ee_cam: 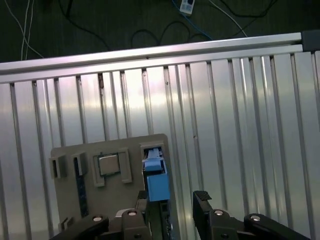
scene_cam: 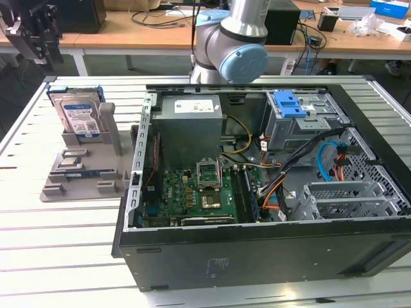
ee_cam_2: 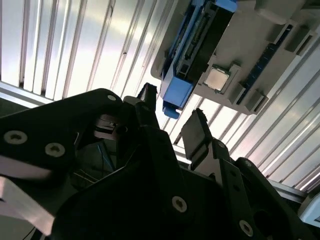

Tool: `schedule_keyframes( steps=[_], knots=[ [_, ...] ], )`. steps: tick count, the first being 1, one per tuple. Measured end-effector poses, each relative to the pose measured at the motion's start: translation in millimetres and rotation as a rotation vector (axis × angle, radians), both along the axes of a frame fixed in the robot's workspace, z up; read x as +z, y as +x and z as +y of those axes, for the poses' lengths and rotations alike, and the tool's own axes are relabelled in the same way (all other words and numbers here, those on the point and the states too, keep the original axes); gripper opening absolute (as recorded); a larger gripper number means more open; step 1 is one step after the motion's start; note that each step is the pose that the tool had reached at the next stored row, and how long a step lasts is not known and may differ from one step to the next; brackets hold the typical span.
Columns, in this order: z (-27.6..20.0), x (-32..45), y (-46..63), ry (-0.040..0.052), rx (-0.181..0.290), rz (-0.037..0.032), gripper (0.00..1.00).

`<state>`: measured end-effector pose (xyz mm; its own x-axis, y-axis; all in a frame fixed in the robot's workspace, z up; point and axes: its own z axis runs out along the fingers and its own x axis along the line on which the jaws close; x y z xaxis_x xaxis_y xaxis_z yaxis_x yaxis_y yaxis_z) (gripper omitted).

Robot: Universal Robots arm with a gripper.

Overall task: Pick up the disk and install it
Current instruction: 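Pick up the disk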

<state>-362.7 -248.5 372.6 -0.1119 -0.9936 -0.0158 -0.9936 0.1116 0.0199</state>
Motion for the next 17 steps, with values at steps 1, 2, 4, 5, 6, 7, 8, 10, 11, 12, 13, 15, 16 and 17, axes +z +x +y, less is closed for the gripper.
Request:
schedule_keyframes(
  steps=[1,2,4,5,6,7,8,10,11,12,13,15,16,17],
  knots=[
    [1.9,-3.2,0.0,-0.0004,0.000,-0.0002,0.48],
    [2.1,-6.8,0.1,-0.0012,0.004,0.0001,0.48],
    [1.3,-8.2,0.0,-0.0019,0.012,0.0002,0.48],
    [-0.4,-8.8,0.0,-0.0039,0.022,0.0000,0.48],
    [-1.7,-9.1,0.0,-0.0054,0.027,0.0001,0.48],
    [-2.5,-9.5,0.0,-0.0071,0.030,0.0000,0.48],
    [-3.2,-10.0,0.0,-0.0218,0.039,0.0004,0.48],
    [-3.3,-11.1,0.0,-0.0371,0.046,0.0004,0.48],
    [-3.3,-12.4,0.0,-0.0378,0.049,0.0004,0.48],
    [-3.3,-13.2,0.1,-0.0379,0.052,0.0004,0.48],
    [-3.3,-14.4,0.1,-0.0380,0.055,0.0004,0.48],
    [-3.5,-16.0,0.0,-0.0380,0.059,0.0003,0.48],
    [-3.9,-16.5,0.0,-0.0380,0.060,0.0004,0.48],
    [-4.6,-17.4,0.0,-0.0380,0.060,0.0004,0.48]
  ],
)
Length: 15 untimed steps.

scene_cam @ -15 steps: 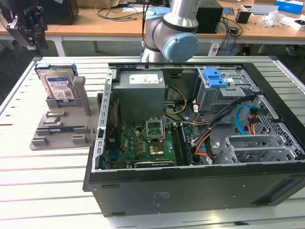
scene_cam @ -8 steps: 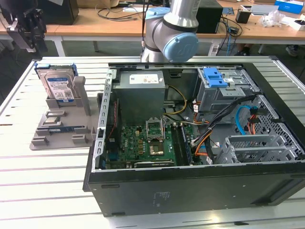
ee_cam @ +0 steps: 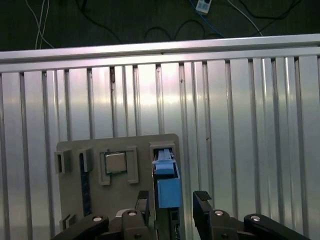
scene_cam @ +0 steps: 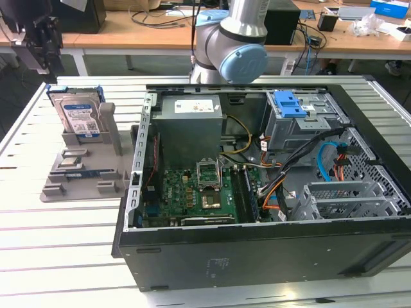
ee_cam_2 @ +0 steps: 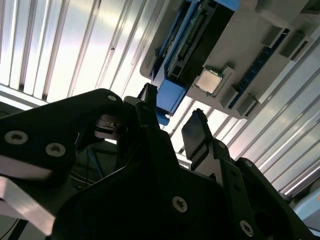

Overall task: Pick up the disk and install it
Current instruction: 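Pick up the disk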

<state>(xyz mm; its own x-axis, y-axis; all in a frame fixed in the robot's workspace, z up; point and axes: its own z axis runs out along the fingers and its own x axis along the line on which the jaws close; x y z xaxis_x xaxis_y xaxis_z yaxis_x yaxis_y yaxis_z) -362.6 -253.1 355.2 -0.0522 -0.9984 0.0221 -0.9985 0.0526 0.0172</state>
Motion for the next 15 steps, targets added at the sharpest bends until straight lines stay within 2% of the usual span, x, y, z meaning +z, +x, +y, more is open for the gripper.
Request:
schedule_keyframes(
  steps=[2,8,15],
  knots=[
    [-1.8,-1.8,0.1,0.0001,0.001,-0.0002,0.48],
    [-3.4,-7.7,0.1,0.0001,0.003,-0.0001,0.48],
    [-3.7,-19.6,0.4,0.0000,0.007,-0.0002,0.48]
  ],
)
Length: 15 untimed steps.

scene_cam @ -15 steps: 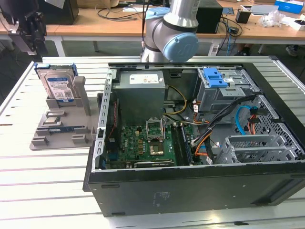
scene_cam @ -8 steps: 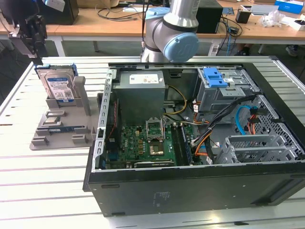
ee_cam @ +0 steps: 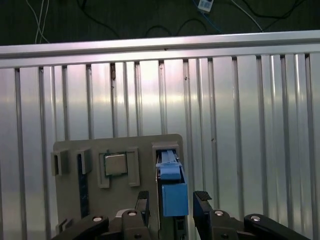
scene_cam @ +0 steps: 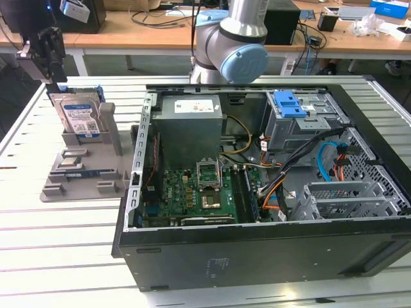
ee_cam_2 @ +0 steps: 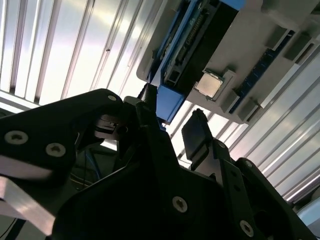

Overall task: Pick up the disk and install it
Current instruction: 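Pick up the disk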

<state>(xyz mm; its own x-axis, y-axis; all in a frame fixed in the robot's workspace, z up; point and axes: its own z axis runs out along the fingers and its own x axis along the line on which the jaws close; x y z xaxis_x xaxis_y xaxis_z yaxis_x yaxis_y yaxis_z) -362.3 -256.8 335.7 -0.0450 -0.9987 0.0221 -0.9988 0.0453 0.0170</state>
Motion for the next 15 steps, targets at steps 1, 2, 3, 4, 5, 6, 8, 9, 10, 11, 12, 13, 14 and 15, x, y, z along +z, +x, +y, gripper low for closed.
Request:
schedule_keyframes(
  steps=[1,2,3,4,5,6,8,9,10,11,12,13,14,15],
  knots=[
    [0.0,-1.7,0.0,0.0000,0.000,0.0001,0.48],
    [0.0,-4.2,0.0,0.0000,0.001,0.0001,0.48],
    [0.0,-6.4,0.0,0.0000,0.002,0.0001,0.48],
    [0.0,-8.9,0.0,0.0000,0.002,0.0001,0.48],
    [0.0,-10.7,0.1,0.0000,0.003,0.0000,0.48],
    [0.0,-12.4,0.1,0.0001,0.004,-0.0001,0.48],
    [0.0,-14.9,0.1,0.0000,0.005,0.0001,0.48],
    [0.0,-15.9,0.1,0.0000,0.005,0.0000,0.48],
    [0.0,-18.4,0.1,0.0000,0.007,0.0001,0.48],
    [0.0,-20.0,0.1,0.0000,0.007,0.0000,0.48],
    [0.0,-21.1,0.1,0.0000,0.008,0.0000,0.48],
    [0.0,-21.9,0.1,0.0000,0.008,0.0000,0.48],
    [0.0,-23.2,0.1,0.0000,0.009,0.0001,0.48],
    [0.0,-24.0,0.1,0.0000,0.009,0.0001,0.48]
  ],
)
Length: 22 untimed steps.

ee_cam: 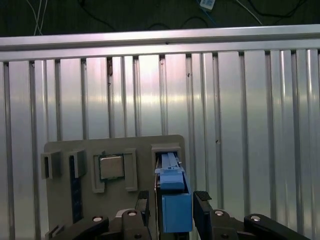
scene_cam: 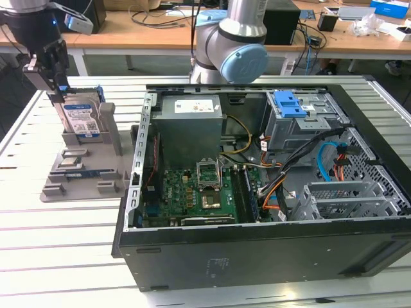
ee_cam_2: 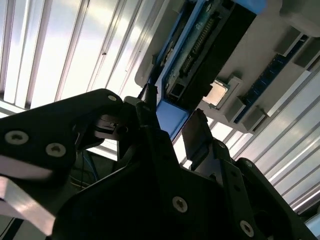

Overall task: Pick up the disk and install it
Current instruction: 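Pick up the disk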

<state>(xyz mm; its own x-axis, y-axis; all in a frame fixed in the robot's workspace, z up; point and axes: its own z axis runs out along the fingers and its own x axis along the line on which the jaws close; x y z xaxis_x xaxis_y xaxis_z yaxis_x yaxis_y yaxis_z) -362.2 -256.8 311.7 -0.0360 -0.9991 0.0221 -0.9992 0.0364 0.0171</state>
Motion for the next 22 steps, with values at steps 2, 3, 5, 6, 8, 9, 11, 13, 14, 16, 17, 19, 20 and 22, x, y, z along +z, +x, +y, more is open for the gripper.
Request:
schedule_keyframes(
  steps=[2,3,5,6,8,9,11,13,14,16,17,19,20,22],
  knots=[
    [0.0,-2.5,0.0,0.0001,0.001,0.0000,0.48],
    [0.0,-3.6,0.0,0.0001,0.001,0.0000,0.48],
    [0.0,-11.7,0.0,0.0000,0.002,0.0000,0.48],
    [0.0,-16.6,0.0,0.0000,0.002,-0.0001,0.48],
    [0.1,-23.0,0.0,0.0000,0.003,0.0001,0.48],
    [0.1,-23.1,0.0,0.0000,0.004,0.0000,0.48],
    [0.1,-23.2,0.0,0.0000,0.004,0.0000,0.40],
    [0.1,-23.2,0.0,0.0000,0.004,0.0000,0.37],
    [0.1,-23.2,0.0,0.0000,0.004,-0.0001,0.37],
    [0.1,-23.2,0.0,0.0000,0.004,0.0000,0.37],
    [0.1,-23.2,0.0,0.0000,0.004,0.0000,0.37],
    [0.1,-23.2,0.0,0.0000,0.004,0.0000,0.37],
    [0.1,-23.2,0.0,0.0000,0.004,0.0000,0.37],
    [0.1,-23.3,0.0,0.0000,0.004,0.0000,0.37]
  ],
)
